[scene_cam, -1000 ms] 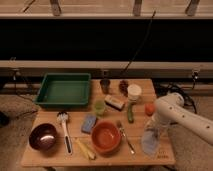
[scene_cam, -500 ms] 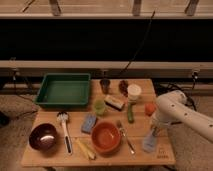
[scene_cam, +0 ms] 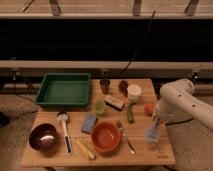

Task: Place towel in table surface

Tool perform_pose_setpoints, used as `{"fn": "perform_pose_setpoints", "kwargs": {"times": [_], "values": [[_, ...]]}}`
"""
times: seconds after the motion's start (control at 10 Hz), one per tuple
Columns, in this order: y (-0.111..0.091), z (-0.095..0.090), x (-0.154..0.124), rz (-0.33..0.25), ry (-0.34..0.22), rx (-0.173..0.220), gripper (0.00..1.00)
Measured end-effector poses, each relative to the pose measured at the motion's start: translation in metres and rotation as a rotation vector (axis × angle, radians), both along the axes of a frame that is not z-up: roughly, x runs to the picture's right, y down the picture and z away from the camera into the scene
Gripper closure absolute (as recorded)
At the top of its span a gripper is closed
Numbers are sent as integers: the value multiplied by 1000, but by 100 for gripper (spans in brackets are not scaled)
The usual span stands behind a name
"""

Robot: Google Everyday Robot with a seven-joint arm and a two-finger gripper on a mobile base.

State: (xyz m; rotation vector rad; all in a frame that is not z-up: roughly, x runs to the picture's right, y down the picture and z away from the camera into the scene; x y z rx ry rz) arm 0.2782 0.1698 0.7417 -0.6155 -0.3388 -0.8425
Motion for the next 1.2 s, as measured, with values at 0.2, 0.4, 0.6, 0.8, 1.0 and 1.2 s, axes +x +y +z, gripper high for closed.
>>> {"fn": "perform_pose_setpoints", "kwargs": {"times": [0.2,0.4,0.6,0.8,1.0,1.2], "values": [[-24,-24,-6,-17,-14,31,100],[-52,-54,-15,-42,-40,74,100],[-71,-77,-21,-69,-57,107,100],[-82,-91,-25,-90,-68,137,100],[-84,-94,-28,-101,-79,147,100],[-76,-85,-28,-95,-90,137,100]]}}
